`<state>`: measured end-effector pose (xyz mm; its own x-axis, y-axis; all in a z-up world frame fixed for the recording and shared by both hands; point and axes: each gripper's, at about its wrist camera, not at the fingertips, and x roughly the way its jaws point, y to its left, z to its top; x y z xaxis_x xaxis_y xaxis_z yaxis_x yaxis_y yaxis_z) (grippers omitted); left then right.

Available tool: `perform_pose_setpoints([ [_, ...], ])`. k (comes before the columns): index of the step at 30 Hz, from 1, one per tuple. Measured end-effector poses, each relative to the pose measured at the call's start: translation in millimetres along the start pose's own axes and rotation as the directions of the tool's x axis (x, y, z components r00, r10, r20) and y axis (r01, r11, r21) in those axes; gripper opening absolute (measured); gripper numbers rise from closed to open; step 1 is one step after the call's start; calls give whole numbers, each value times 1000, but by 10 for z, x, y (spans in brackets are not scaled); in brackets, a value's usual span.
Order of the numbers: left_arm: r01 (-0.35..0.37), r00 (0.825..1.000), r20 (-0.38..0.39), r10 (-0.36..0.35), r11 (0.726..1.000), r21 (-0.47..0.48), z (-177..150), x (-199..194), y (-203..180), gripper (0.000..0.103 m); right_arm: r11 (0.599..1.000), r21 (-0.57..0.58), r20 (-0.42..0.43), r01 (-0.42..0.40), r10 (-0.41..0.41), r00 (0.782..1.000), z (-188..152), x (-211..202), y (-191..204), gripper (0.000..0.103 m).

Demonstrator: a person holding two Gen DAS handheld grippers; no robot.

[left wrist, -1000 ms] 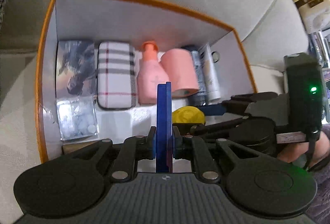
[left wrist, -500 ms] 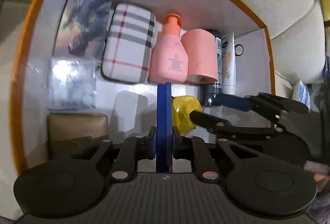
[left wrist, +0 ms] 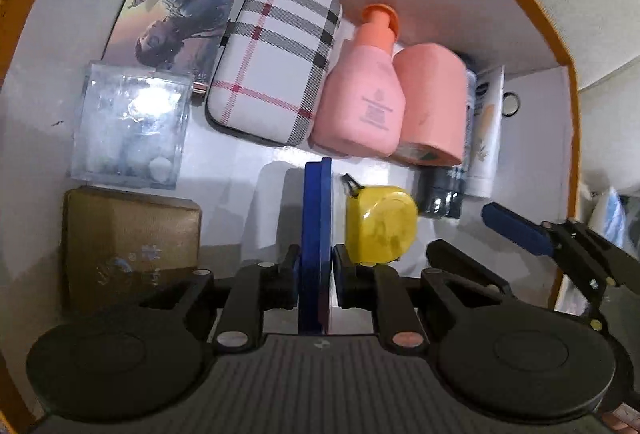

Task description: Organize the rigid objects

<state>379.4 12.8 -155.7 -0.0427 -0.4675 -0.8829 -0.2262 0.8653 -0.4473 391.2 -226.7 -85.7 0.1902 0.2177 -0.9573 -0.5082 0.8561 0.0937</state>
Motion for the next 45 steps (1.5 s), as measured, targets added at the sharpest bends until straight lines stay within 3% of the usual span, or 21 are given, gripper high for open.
perform_pose_setpoints([
  [7,-117,992,61,113,990,73,-35,-100,-109,35,1000,11,6,-2,2,1000,-28,-61,13,58],
  [13,-134,983,138,117,984,120,-151,-355,-160,38,1000,21,23,3,-4,1000,-85,-196,30,58],
  [17,-152,959,270,91,965,216,-317,-670,-286,42,999,43,72,9,-12,997,-126,-412,27,58],
  [19,-189,927,367,81,944,271,-445,-881,-349,44,998,59,119,8,-15,993,-158,-569,19,59],
  [23,-286,832,551,70,904,317,-789,-1258,-440,52,995,101,216,21,-43,975,-260,-885,14,63],
  [26,-335,761,647,42,880,337,-1042,-1447,-468,60,989,146,283,36,-77,956,-400,-1074,25,64],
  [28,-400,704,709,44,849,344,-1231,-1516,-508,69,984,172,326,37,-92,941,-517,-1194,64,67],
  [29,-436,666,745,36,829,349,-1351,-1545,-530,75,983,180,353,35,-98,931,-583,-1261,99,69],
  [32,-518,575,818,12,780,353,-1650,-1577,-595,89,980,194,438,51,-133,889,-784,-1440,251,76],
  [34,-563,522,852,23,760,325,-1817,-1600,-614,90,975,209,487,75,-170,856,-925,-1540,368,79],
  [36,-610,446,894,51,748,261,-1997,-1597,-622,94,970,228,527,78,-190,828,-1053,-1623,475,83],
  [38,-622,369,925,89,764,174,-2150,-1621,-604,96,964,259,555,61,-201,807,-1177,-1687,568,84],
  [39,-603,351,932,84,783,157,-2225,-1637,-560,97,960,275,560,50,-202,803,-1233,-1715,609,84],
  [40,-581,349,934,71,799,156,-2285,-1646,-509,98,957,289,566,36,-202,800,-1285,-1728,644,84],
  [43,-533,374,925,68,832,154,-2390,-1638,-419,103,940,340,569,-2,-204,797,-1466,-1790,737,84],
  [45,-518,401,912,89,843,146,-2427,-1622,-361,103,935,354,556,-13,-199,807,-1537,-1817,776,84],
])
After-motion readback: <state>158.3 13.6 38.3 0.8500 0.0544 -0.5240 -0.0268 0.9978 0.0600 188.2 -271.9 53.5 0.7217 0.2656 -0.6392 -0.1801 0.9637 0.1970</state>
